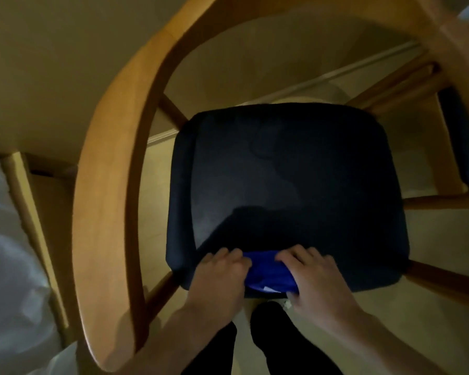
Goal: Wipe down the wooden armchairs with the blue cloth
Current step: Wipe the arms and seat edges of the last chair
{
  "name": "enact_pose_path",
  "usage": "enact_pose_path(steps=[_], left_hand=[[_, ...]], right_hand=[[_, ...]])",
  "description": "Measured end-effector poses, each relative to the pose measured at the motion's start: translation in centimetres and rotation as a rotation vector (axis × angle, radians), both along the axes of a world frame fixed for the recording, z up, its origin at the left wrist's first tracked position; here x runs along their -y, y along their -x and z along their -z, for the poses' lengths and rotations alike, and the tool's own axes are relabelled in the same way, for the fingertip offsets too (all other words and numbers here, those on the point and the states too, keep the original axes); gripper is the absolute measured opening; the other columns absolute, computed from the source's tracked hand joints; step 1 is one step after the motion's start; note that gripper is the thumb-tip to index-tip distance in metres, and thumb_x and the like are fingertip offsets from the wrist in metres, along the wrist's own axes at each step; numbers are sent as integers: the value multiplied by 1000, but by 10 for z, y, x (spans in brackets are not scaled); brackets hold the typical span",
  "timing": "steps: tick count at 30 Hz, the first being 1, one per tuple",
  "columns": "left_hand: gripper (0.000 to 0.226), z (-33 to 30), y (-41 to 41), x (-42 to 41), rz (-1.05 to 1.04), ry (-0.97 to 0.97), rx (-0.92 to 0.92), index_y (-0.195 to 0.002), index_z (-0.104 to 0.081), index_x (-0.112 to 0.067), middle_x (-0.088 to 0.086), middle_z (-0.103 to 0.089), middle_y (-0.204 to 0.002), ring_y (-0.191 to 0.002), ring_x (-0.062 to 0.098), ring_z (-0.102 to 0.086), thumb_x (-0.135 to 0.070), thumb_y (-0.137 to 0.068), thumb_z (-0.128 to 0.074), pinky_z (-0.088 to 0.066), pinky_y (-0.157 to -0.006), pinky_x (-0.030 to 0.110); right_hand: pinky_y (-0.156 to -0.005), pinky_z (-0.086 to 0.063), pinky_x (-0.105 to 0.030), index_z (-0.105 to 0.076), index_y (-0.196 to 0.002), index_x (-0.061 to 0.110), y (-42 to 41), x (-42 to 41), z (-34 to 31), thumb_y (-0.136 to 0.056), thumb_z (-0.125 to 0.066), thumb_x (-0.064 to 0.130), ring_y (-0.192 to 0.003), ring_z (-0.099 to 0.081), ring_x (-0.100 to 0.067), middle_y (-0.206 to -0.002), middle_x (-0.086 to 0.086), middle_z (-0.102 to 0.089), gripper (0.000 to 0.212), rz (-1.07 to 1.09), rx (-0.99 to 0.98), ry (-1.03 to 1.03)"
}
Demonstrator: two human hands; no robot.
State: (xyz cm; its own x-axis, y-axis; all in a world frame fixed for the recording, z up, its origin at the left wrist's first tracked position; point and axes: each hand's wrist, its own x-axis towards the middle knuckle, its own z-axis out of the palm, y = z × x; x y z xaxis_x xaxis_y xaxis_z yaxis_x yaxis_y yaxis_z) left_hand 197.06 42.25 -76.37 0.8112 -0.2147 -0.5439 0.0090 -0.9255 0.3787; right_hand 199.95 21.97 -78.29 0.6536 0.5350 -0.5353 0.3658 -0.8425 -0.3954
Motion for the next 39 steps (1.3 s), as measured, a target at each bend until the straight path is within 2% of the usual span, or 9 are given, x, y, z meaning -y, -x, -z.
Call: enact_pose_path(steps=[8, 11, 16, 19, 23, 27, 30, 34, 39], left_hand=[[34, -5, -183, -39, -128, -35, 299, -115, -54, -20, 1, -56, -113, -103, 23, -55, -17, -82, -60, -48, -83, 37], [55, 5, -281, -4, 7, -37, 321, -130, -45, -23, 1, -54, -126, -117, 27, -49, -21, -78, -64, -35, -94, 41], [36, 32, -379, 101, 250, 31, 489, -122, -56, -23, 3, -58, -125, -117, 24, -53, -12, -89, -45, -42, -94, 34], [34, 51, -388, 142, 371, 159, 579, -125, -55, -26, -4, -56, -127, -117, 15, -52, -14, -97, -41, -41, -95, 28], [34, 76, -390, 136, 421, 219, 421, -125, -58, -25, -6, -57, -128, -115, 12, -52, -13, -99, -41, -40, -98, 27], [27, 66, -395, 93, 210, 254, 309, -109, -66, -22, -2, -65, -105, -88, 12, -57, -15, -94, -45, -42, -73, 26], [22, 66, -391, 33, 26, 80, 157, -103, -65, -21, 2, -65, -103, -89, 19, -60, -24, -94, -45, -41, -69, 25], [25, 58, -365, -48, 2, -315, 61, -118, -57, -13, 13, -61, -117, -106, 31, -60, -14, -94, -49, -43, -76, 35], [15, 37, -327, -70, -10, -613, 76, -103, -58, -12, 8, -64, -98, -81, 25, -61, -6, -90, -54, -37, -62, 33]], right_hand=[[-91, -48, -38, -57, -120, 16, -184, -42, -12, -76, -71, 14, -100, -55, -32, -115, -9, -47, 46, 170, 254, -167], [-92, -42, -37, -54, -119, 9, -257, -29, -15, -84, -71, 17, -104, -54, -34, -123, -14, -45, 40, 317, 291, -75], [-92, -41, -53, -48, -116, -2, -266, 49, -11, -81, -69, 4, -104, -47, -43, -115, -26, -48, 42, 539, 499, 72], [-94, -34, -49, -45, -128, -5, -256, 67, 5, -79, -67, 1, -109, -46, -43, -122, -28, -49, 54, 564, 573, 189], [-94, -43, -51, -48, -133, 4, -260, 54, 25, -82, -66, 3, -108, -54, -40, -124, -22, -56, 54, 733, 431, 126], [-79, -49, -42, -60, -109, 11, -291, 22, 21, -81, -65, 9, -86, -60, -32, -99, -14, -64, 29, 766, 391, 55], [-70, -38, -30, -62, -103, 15, -311, -34, 20, -78, -65, 13, -85, -62, -34, -93, -12, -67, 25, 596, 361, 52], [-77, -44, -33, -60, -110, 19, -306, -125, 29, -78, -63, 20, -99, -60, -33, -104, -6, -66, 32, 437, 241, -9], [-85, -45, -36, -59, -106, 20, -282, -164, 30, -76, -66, 15, -102, -54, -29, -100, 1, -64, 31, 386, 192, -148]])
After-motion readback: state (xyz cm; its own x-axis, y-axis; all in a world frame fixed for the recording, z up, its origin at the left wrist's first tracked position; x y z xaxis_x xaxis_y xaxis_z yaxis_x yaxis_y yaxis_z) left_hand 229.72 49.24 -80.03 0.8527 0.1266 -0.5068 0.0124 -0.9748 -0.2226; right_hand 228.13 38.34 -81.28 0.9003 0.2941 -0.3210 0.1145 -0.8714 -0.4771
